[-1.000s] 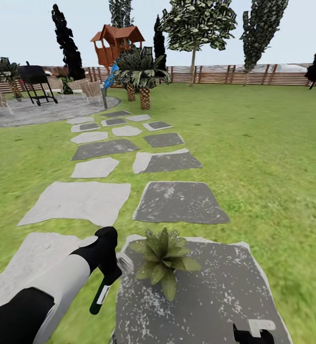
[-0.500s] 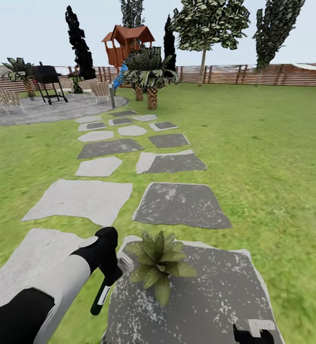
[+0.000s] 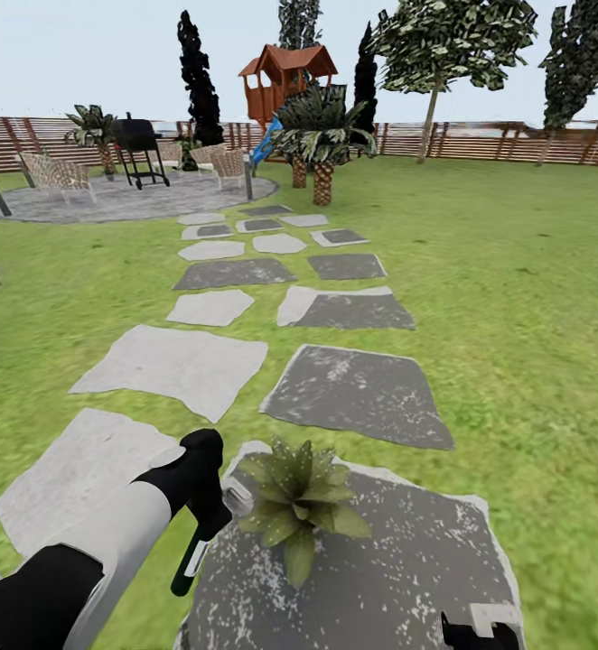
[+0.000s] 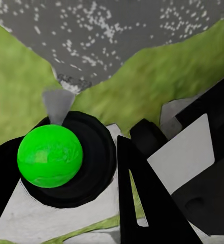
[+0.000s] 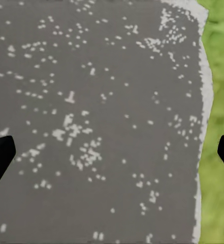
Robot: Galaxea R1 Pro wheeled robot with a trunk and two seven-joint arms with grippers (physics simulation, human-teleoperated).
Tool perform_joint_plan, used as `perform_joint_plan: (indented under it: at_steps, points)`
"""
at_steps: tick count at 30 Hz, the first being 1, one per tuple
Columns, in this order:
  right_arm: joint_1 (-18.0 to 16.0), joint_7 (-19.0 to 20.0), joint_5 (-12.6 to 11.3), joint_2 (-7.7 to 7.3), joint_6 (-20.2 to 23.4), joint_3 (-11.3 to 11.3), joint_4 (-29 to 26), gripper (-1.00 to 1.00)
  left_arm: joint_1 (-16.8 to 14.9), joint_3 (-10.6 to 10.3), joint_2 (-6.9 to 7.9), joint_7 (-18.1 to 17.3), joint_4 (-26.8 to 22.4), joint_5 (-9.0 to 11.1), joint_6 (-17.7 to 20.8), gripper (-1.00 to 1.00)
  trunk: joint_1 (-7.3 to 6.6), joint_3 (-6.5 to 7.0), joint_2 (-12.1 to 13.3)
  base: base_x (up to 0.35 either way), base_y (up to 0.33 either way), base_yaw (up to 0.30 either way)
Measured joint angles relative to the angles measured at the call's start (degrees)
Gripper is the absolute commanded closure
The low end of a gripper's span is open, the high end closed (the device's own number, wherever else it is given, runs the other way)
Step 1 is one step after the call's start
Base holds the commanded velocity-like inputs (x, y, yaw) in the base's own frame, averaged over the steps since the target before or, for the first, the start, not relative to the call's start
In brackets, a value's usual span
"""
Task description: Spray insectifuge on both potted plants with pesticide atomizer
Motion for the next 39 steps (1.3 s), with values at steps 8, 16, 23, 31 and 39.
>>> perform_joint_plan:
  at_steps: [8,16,23,31,39]
  points:
    - [0.00,0.01,0.00,0.00,0.00,0.00,-0.04,-1.00,0.00,-0.08,0.00,0.00,0.06,0.06,0.00,1.00,0.03,0.00,0.00,-0.054,-0.246,0.011]
    - [-0.01,0.03,0.00,0.01,0.02,-0.01,0.01,-1.00,0.80,0.10,0.76,0.50,0.12,0.15,0.04,1.00,0.01,0.00,0.00,-0.026,-0.025,0.235]
    - [0.00,0.02,0.00,0.00,0.03,-0.01,0.00,-1.00,2.06,10.12,0.24,7.61,0.09,0.36,-0.18,1.00,0.01,0.00,0.00,0.000,0.000,0.191]
    - [0.01,0.09,0.08,-0.15,0.01,0.00,0.00,-1.00,2.21,11.71,0.13,8.87,0.62,0.40,-0.28,1.00,0.00,0.00,0.00,0.043,-0.054,0.005]
    - [0.00,0.01,0.00,-0.09,0.00,0.00,-0.01,-1.00,3.95,11.61,0.04,8.91,0.42,0.43,-0.34,1.00,-0.01,0.00,0.00,0.162,-0.225,0.049]
